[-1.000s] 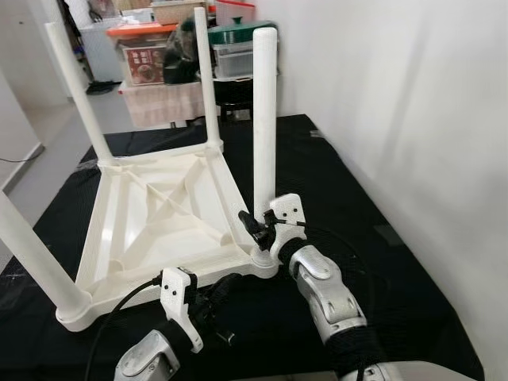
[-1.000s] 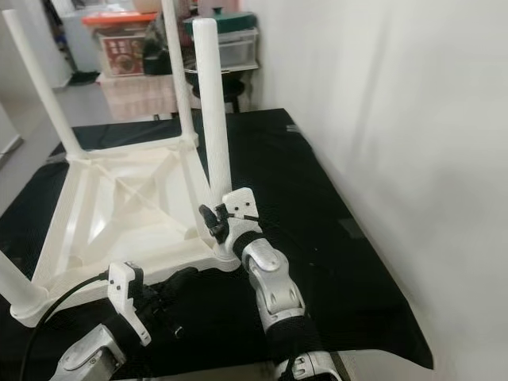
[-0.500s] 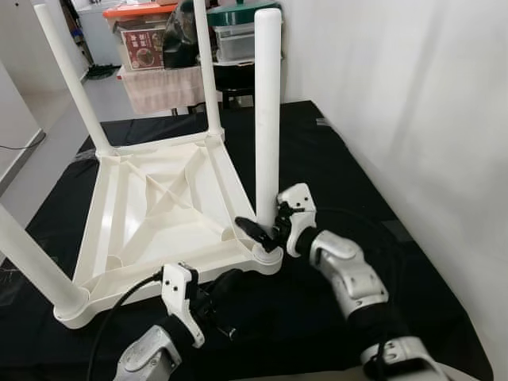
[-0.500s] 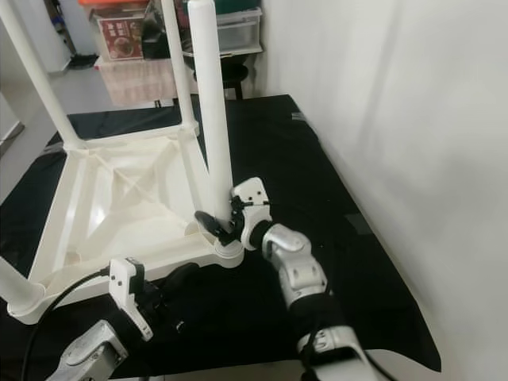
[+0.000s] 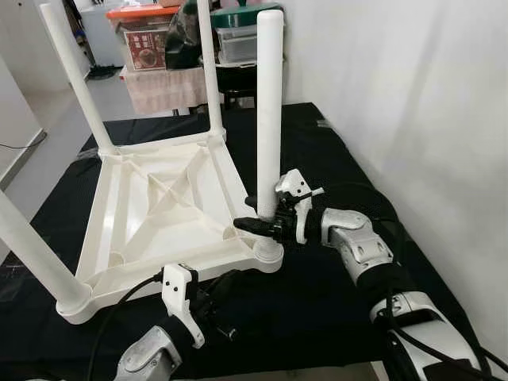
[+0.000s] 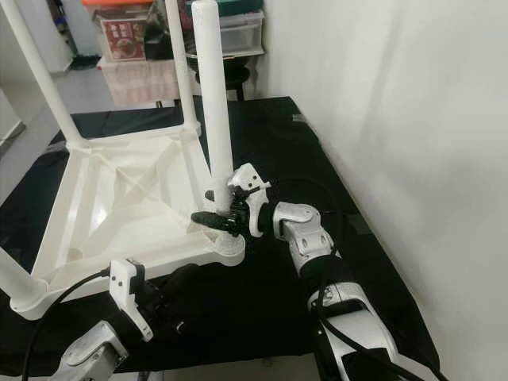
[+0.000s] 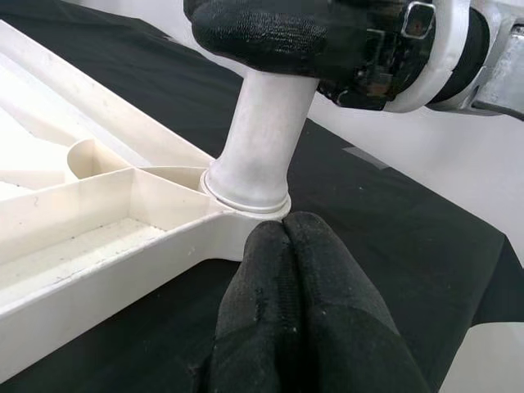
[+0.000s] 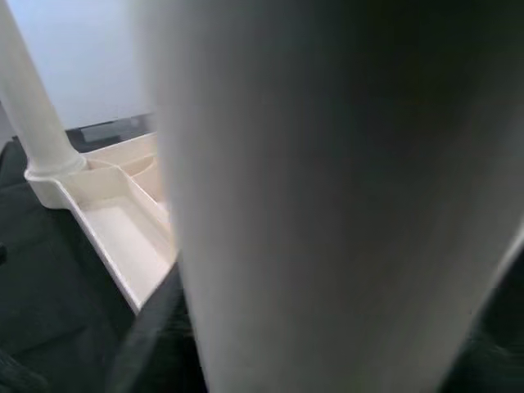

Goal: Building children table

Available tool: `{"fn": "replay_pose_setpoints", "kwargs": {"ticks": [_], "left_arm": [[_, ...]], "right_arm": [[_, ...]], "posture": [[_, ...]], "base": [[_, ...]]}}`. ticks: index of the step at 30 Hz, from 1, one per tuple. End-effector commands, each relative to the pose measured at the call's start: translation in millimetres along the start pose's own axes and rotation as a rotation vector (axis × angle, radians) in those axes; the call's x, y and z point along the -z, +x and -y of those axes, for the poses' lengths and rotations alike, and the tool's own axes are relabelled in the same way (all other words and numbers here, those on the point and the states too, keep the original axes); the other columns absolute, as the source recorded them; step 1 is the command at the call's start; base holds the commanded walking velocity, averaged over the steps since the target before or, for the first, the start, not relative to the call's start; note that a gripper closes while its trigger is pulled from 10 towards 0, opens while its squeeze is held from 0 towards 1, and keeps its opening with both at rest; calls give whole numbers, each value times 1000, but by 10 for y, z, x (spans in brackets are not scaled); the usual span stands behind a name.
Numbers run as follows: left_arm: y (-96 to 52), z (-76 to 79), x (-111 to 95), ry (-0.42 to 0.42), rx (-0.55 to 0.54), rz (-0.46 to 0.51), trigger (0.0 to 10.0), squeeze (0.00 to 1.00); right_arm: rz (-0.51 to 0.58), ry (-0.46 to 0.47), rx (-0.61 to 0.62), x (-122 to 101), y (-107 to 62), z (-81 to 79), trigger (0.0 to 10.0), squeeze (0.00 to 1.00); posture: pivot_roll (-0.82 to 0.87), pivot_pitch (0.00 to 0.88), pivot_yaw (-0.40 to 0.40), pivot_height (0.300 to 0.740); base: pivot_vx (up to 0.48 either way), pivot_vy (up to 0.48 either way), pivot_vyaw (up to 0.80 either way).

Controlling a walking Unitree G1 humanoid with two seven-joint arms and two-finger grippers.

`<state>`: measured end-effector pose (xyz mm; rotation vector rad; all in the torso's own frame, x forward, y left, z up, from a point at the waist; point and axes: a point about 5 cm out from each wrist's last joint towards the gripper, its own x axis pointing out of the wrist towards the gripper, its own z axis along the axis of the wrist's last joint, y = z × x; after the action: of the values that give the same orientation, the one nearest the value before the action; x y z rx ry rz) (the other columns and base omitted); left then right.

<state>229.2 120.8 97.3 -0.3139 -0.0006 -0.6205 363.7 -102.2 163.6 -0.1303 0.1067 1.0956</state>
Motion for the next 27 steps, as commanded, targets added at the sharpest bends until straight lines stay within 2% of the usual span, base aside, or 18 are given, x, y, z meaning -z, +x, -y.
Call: {"fn": "replay_pose_setpoints", "kwargs": {"ticks": [1,3,5,6,7,9,10,12,13,16,17,18,19,20,21,25,26,27], "left_arm": [[-22,-11,46,-8,-15,-12,10000,0],[-25,-8,46,-8,-16,-12,10000,0],[-36,1,52,-10,-16,-11,10000,0],[-36,1,52,-10,-16,-11,10000,0],[-49,3,46,-10,-15,-11,10000,0],[-49,3,46,-10,-15,-11,10000,0],[-54,-2,44,-10,-16,-11,10000,0],[-54,-2,44,-10,-16,-11,10000,0],[-56,-9,44,-11,-15,-14,10000,0],[-48,-18,50,-11,-5,-22,10000,0],[-46,-22,49,-9,-6,-21,10000,0],[-46,-22,49,-9,-6,-21,10000,0],[-44,-28,46,-5,-11,-19,10000,0],[-44,-28,46,-5,-11,-19,10000,0],[-43,-33,42,-2,-17,-17,10000,0],[-39,-41,39,0,-21,-15,10000,0],[-32,-41,40,-1,-18,-16,10000,0],[-32,-41,40,-1,-18,-16,10000,0]], "right_arm": [[-17,29,20,112,-11,-47,0,0],[-21,41,42,154,-30,-56,0,0],[-84,88,185,395,-38,-135,0,0],[-84,88,185,395,-38,-135,0,0],[-115,176,533,642,-38,-363,0,0],[-115,176,533,642,-38,-363,0,0],[-120,191,608,693,-41,-503,0,0],[-120,191,608,693,-41,-503,0,0],[-112,197,613,693,29,-593,0,0],[-109,197,584,663,173,-583,0,0],[-106,198,582,629,231,-556,745,0],[-106,198,582,629,231,-556,745,0],[-102,204,586,594,280,-535,6196,0],[-102,204,586,594,280,-535,6196,0],[-99,212,588,555,327,-524,10000,0],[-90,231,588,494,383,-522,10000,0],[-43,234,530,423,379,-536,10000,1000],[-43,234,530,423,379,-536,10000,1000]], "posture": [[30,0,-6,740],[30,0,-6,740],[32,0,-23,740],[32,0,-23,740],[35,0,-21,740],[35,0,-21,740],[30,0,-11,740],[30,0,-11,740],[15,0,1,740],[28,0,-6,740],[28,0,-2,740],[28,0,-2,740],[33,0,-4,740],[33,0,-4,740],[34,0,-2,740],[35,0,-1,740],[28,0,4,740],[28,0,4,740]], "base": [[0,0,0],[0,0,0],[0,0,0],[0,0,0],[0,0,0],[0,0,0],[0,0,0],[0,0,0],[0,0,0],[0,0,0],[0,0,0],[0,0,0],[0,0,0],[0,0,0],[0,0,0],[0,0,0],[0,0,0],[0,0,0]]}}
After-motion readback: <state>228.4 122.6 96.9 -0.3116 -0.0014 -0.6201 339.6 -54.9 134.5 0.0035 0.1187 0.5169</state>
